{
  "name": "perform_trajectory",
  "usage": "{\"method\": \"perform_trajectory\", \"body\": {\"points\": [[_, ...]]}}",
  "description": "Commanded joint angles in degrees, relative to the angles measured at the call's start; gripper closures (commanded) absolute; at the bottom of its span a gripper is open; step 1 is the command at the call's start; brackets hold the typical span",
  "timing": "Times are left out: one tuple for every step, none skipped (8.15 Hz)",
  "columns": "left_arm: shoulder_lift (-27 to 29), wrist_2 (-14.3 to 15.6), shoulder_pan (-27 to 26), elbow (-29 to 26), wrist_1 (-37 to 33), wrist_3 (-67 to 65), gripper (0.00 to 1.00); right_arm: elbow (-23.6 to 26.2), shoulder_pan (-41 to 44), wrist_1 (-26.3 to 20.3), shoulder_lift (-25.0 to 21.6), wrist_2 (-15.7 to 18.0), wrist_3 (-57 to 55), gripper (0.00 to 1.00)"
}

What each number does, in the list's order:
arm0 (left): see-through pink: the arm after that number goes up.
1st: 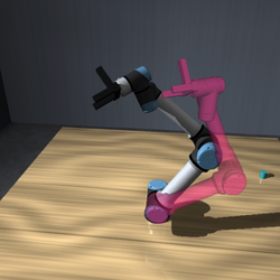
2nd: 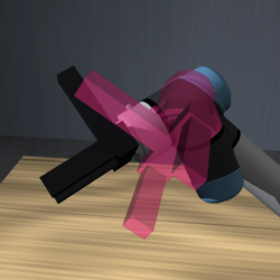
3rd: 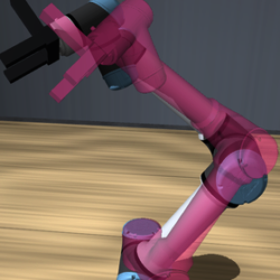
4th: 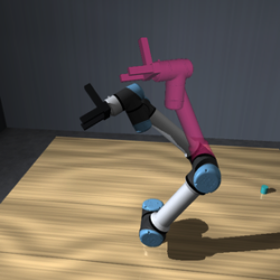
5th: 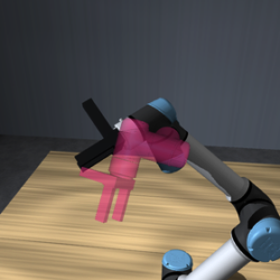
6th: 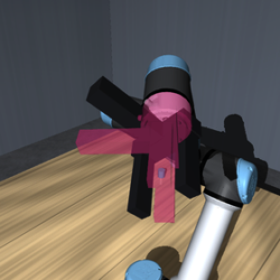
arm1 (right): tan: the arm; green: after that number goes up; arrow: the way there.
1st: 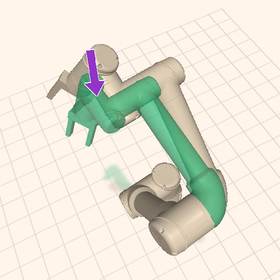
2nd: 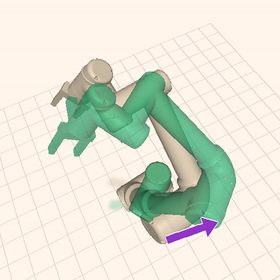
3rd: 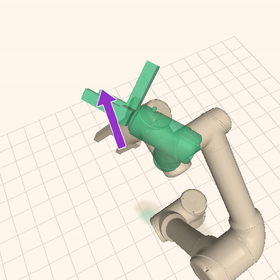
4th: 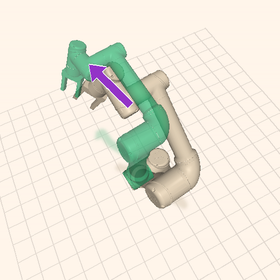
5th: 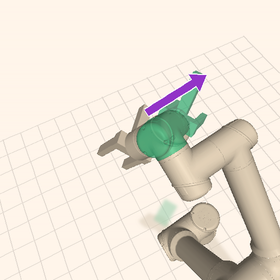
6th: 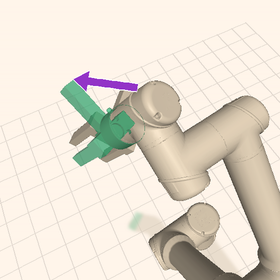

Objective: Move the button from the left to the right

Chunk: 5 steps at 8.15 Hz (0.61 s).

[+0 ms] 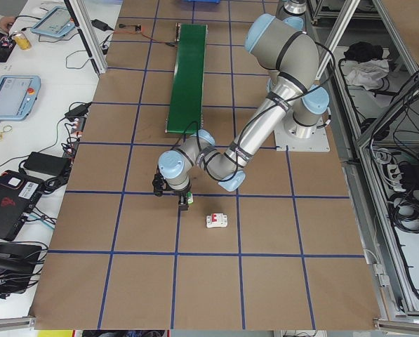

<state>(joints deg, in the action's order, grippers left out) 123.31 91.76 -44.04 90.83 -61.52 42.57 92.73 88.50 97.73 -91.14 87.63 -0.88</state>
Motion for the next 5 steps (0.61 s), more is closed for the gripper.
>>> {"method": "perform_trajectory", "body": {"points": [[0.2, 9.0, 0.0, -0.1, -0.5, 2.0, 0.59, 0.0, 0.0, 0.0, 0.0, 0.2, 0.0, 0.0], [0.2, 8.9, 0.0, -0.2, -0.1, 1.7, 0.6, 0.0, 0.0, 0.0, 0.0, 0.2, 0.0, 0.0], [0.2, 7.4, 0.0, -0.2, 0.0, 1.7, 0.61, 0.0, 0.0, 0.0, 0.0, 0.3, 0.0, 0.0], [0.1, 5.6, -0.1, -0.2, -0.1, 2.0, 0.64, 0.0, 0.0, 0.0, 0.0, 0.2, 0.0, 0.0], [0.2, 5.5, -0.1, -0.2, -0.2, 2.0, 0.64, 0.0, 0.0, 0.0, 0.0, 0.0, 0.0, 0.0]]}}
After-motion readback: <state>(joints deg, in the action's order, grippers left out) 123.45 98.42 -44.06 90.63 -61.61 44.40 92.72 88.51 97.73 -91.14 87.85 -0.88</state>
